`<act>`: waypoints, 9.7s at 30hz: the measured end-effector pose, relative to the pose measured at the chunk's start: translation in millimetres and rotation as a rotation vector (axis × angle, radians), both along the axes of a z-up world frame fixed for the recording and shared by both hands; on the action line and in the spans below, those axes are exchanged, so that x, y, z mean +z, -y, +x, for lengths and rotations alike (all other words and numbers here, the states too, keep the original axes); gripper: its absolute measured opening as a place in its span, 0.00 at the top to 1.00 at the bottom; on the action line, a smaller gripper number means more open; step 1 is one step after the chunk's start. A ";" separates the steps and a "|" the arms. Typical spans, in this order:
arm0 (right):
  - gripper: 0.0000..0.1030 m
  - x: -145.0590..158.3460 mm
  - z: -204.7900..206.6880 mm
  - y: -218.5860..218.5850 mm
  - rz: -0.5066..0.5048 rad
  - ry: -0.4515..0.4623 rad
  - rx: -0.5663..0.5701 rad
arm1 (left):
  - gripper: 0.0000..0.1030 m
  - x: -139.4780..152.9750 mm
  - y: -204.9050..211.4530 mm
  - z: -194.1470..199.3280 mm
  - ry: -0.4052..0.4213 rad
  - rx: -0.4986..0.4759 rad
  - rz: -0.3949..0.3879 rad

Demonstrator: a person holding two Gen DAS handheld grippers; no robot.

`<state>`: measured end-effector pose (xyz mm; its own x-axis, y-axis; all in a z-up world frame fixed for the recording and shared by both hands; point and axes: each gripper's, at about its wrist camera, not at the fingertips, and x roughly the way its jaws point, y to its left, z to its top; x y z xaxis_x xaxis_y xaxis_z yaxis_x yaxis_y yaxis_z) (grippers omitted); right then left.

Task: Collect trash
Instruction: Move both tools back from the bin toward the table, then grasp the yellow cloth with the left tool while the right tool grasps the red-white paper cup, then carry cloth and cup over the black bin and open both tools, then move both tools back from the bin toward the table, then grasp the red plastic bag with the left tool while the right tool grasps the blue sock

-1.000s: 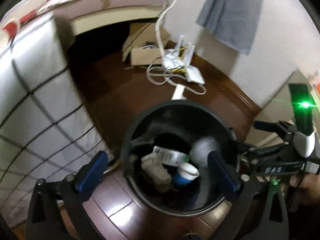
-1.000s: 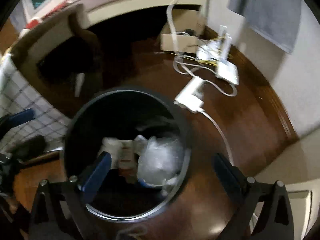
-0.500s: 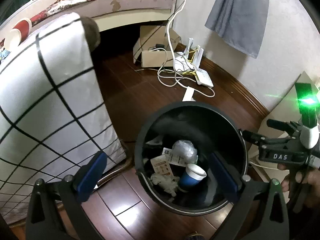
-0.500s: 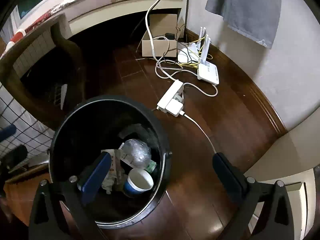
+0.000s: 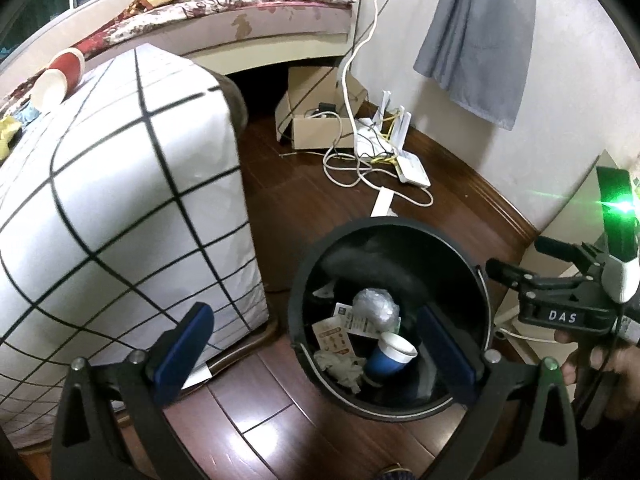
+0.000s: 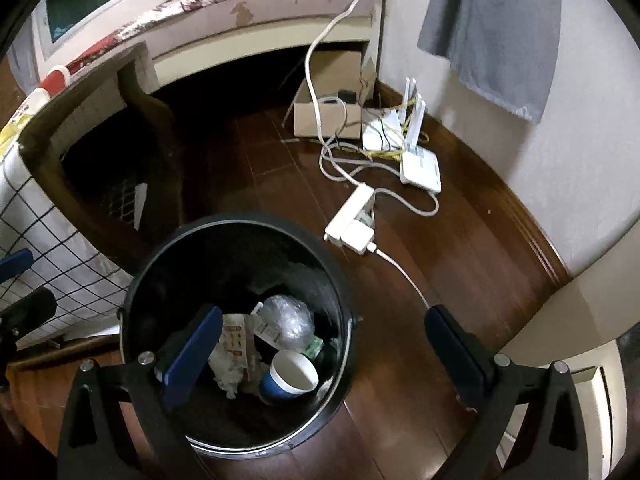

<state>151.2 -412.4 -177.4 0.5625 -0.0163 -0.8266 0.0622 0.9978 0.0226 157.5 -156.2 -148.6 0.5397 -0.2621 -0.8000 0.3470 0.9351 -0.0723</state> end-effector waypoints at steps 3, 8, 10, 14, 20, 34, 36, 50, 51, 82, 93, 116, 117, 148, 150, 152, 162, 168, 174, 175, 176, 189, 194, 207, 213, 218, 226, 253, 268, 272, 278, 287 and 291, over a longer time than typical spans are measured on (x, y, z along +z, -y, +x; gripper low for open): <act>0.01 6.8 -3.9 -2.3 -0.005 0.022 -0.005 | 0.01 3.5 -3.8 -2.4 0.008 0.005 -0.002; 0.01 15.5 -8.3 -4.6 -0.006 0.046 -0.013 | 0.01 12.7 -11.5 -10.2 0.029 0.012 -0.014; 0.01 18.8 -10.1 -6.8 -0.007 0.057 -0.011 | 0.01 16.3 -14.1 -12.9 0.035 0.015 -0.019; 0.01 26.3 -13.8 -15.4 -0.008 0.083 -0.002 | 0.01 27.7 -22.0 -18.9 0.059 0.029 -0.032; 0.01 43.6 -17.0 -32.3 0.008 0.137 -0.005 | 0.01 47.8 -43.8 -26.3 0.101 0.067 -0.047; 0.01 96.5 -16.4 -115.1 0.017 0.287 0.122 | 0.01 99.0 -153.0 -33.2 0.223 0.279 -0.084; 0.01 105.7 -11.3 -135.0 0.043 0.297 0.155 | 0.01 103.5 -173.6 -29.9 0.237 0.323 -0.073; 0.01 179.3 77.1 -277.1 0.066 0.325 0.457 | 0.01 113.9 -285.3 43.9 0.236 0.542 -0.095; 0.01 178.3 88.0 -282.3 0.060 0.318 0.463 | 0.02 113.1 -286.1 50.6 0.231 0.538 -0.096; 0.34 125.1 273.8 -399.4 0.249 0.016 0.518 | 0.58 73.9 -281.3 170.5 0.103 0.475 -0.088; 0.46 131.9 247.8 -389.7 0.207 0.079 0.592 | 0.59 83.8 -271.4 149.8 0.149 0.438 -0.069; 0.46 170.3 82.8 -271.2 0.091 0.310 0.510 | 0.60 108.6 -233.4 33.7 0.263 0.352 -0.108; 0.46 169.7 77.2 -265.8 0.091 0.314 0.504 | 0.59 108.6 -231.4 30.7 0.265 0.348 -0.106; 0.46 136.6 -35.5 -110.3 0.069 0.309 0.230 | 0.60 115.7 -90.0 -38.1 0.279 0.047 -0.125; 0.46 134.1 -39.1 -100.8 0.072 0.304 0.207 | 0.60 114.3 -79.4 -39.4 0.274 0.025 -0.128; 0.46 132.7 -42.3 -92.5 0.075 0.302 0.186 | 0.60 112.2 -69.6 -40.1 0.266 0.004 -0.131; 0.46 116.3 -58.8 -58.6 0.072 0.268 0.118 | 0.60 103.1 -25.3 -46.2 0.226 -0.092 -0.138; 0.45 100.9 -58.5 -43.1 0.062 0.237 0.097 | 0.60 85.1 -5.4 -40.7 0.165 -0.129 -0.135; 0.45 73.6 -47.4 -40.0 0.036 0.153 0.123 | 0.60 56.7 16.0 -31.6 0.085 -0.155 -0.135; 0.45 67.8 -43.8 -40.8 0.028 0.129 0.138 | 0.60 51.5 17.9 -29.4 0.070 -0.157 -0.134; 0.45 60.8 -40.8 -42.1 0.007 0.109 0.153 | 0.60 46.2 19.4 -27.3 0.057 -0.157 -0.135; 0.45 11.3 -15.7 -45.0 -0.057 -0.037 0.265 | 0.59 1.1 29.9 -5.6 -0.084 -0.170 -0.128; 0.45 -0.8 -6.4 -47.2 -0.052 -0.077 0.292 | 0.59 -6.4 31.2 -1.3 -0.113 -0.179 -0.131; 0.01 -32.2 -0.6 -33.7 -0.159 -0.161 0.208 | 0.01 -40.7 -5.1 -6.0 -0.140 -0.023 -0.014; 0.01 -23.3 3.1 -30.4 -0.117 -0.136 0.154 | 0.01 -34.2 -6.8 -7.3 -0.108 0.001 -0.010; 0.01 -19.0 1.7 -37.2 -0.121 -0.119 0.160 | 0.01 -25.1 -6.7 -11.6 -0.083 -0.017 -0.002; 0.01 -0.8 -6.9 -40.3 -0.121 -0.058 0.157 | 0.01 -2.9 -11.5 -21.0 -0.038 -0.024 -0.019; 0.01 59.4 -38.5 -60.8 -0.052 0.137 0.110 | 0.01 54.8 -50.3 -46.0 0.099 0.041 -0.070; 0.01 103.4 -37.8 -133.8 -0.042 0.238 0.258 | 0.01 80.5 -103.1 -45.3 0.164 0.128 -0.075; 0.01 123.0 -33.5 -156.5 -0.016 0.279 0.308 | 0.01 92.1 -130.8 -42.2 0.194 0.182 -0.066; 0.01 143.7 -14.9 -194.0 0.044 0.316 0.376 | 0.01 104.6 -193.7 -31.5 0.229 0.305 -0.029; 0.01 166.1 31.5 -266.9 0.118 0.266 0.538 | 0.01 129.7 -275.3 -5.8 0.262 0.473 0.025; 0.01 179.9 55.9 -300.5 0.120 0.274 0.598 | 0.01 134.3 -308.1 15.6 0.270 0.539 0.005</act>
